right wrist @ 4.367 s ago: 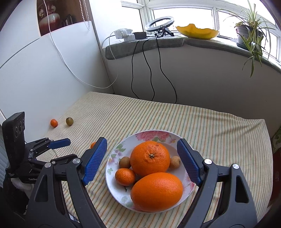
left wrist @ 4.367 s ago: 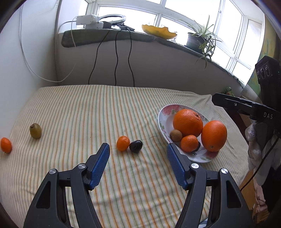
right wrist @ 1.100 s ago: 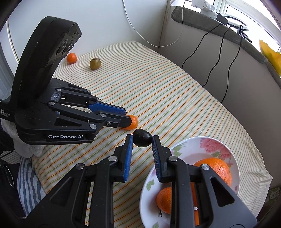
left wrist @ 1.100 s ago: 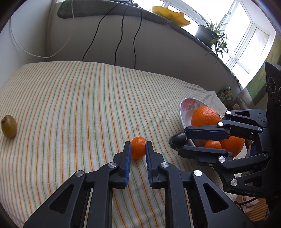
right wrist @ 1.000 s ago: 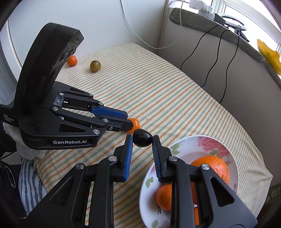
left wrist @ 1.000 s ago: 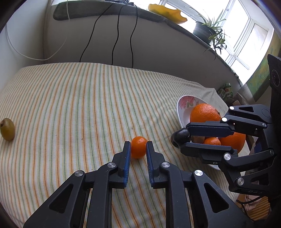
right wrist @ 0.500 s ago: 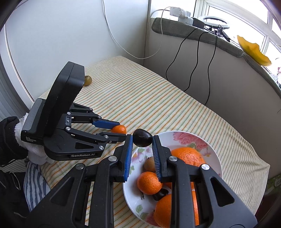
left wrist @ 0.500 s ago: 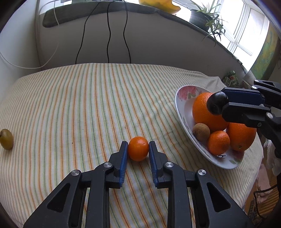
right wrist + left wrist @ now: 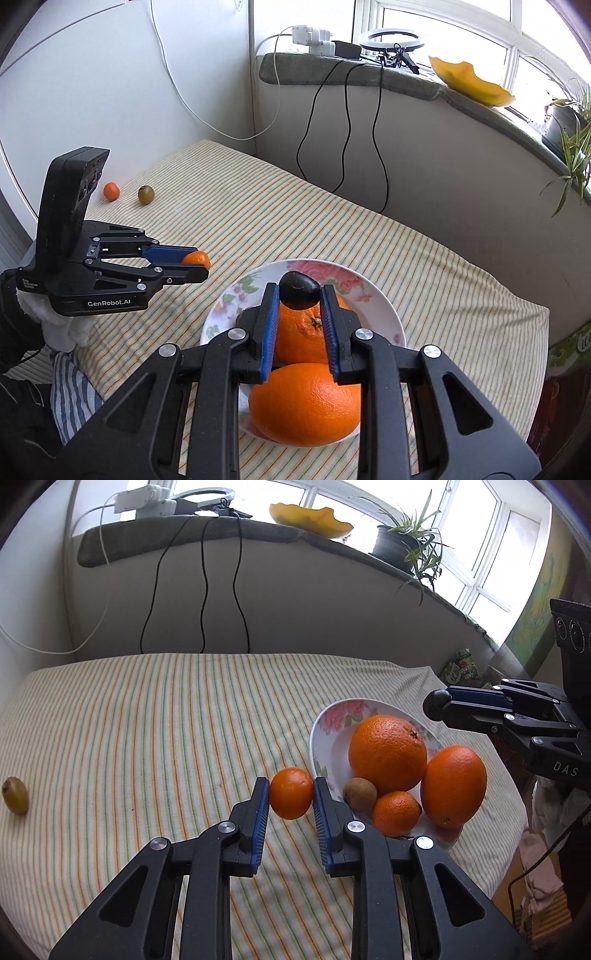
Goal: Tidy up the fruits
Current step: 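Carry the tangerine with the left gripper and the plum with the right gripper to the plate, then open the left gripper over the plate while the right gripper releases the plum, then withdraw both grippers up and away from the plate, then move the left gripper to the loose tangerine while the right gripper approaches the brown kiwi, then close the left gripper on the tangerine while the right gripper grasps the kiwi, then carry the tangerine with the left gripper and the kiwi with the right gripper to the plate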
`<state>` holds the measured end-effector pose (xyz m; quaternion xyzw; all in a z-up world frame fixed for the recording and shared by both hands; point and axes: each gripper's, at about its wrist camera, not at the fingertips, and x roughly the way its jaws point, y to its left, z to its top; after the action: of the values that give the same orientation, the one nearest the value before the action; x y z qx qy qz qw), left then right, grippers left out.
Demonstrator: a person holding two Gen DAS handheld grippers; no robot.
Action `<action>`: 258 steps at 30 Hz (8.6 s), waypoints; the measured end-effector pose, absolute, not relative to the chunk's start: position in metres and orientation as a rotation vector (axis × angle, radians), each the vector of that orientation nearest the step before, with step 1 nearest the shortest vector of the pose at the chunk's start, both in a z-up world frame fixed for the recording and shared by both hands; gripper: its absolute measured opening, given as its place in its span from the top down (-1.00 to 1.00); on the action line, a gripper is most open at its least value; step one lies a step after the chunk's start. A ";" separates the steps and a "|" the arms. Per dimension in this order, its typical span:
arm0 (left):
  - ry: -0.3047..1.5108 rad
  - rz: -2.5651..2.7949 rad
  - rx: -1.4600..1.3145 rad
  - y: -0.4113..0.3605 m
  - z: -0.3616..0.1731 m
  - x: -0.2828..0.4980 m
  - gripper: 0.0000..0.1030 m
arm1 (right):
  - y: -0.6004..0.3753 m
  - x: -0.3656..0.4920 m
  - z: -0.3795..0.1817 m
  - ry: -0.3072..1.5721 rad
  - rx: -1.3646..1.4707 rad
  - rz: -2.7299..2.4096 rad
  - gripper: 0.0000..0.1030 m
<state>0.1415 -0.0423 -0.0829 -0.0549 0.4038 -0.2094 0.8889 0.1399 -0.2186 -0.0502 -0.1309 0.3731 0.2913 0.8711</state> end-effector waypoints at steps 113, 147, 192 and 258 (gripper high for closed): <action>0.679 0.082 -0.261 0.124 -0.068 0.070 -0.30 | -0.100 0.159 -0.028 0.745 -0.193 0.798 -0.48; 0.744 0.417 -0.233 0.201 -0.115 0.087 -0.01 | 0.071 0.170 -0.109 0.895 -0.210 0.975 -0.36; 0.742 0.352 -0.238 0.191 -0.114 0.085 0.29 | 0.098 0.180 -0.134 0.942 -0.248 0.963 0.41; 0.711 -0.426 -0.046 -0.124 -0.044 0.149 0.28 | -0.302 0.148 -0.067 0.789 0.067 0.490 0.42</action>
<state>0.1490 -0.1237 -0.0441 -0.0224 0.3453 -0.2070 0.9151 0.1479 -0.3024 -0.0672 0.0323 0.3806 0.2362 0.8935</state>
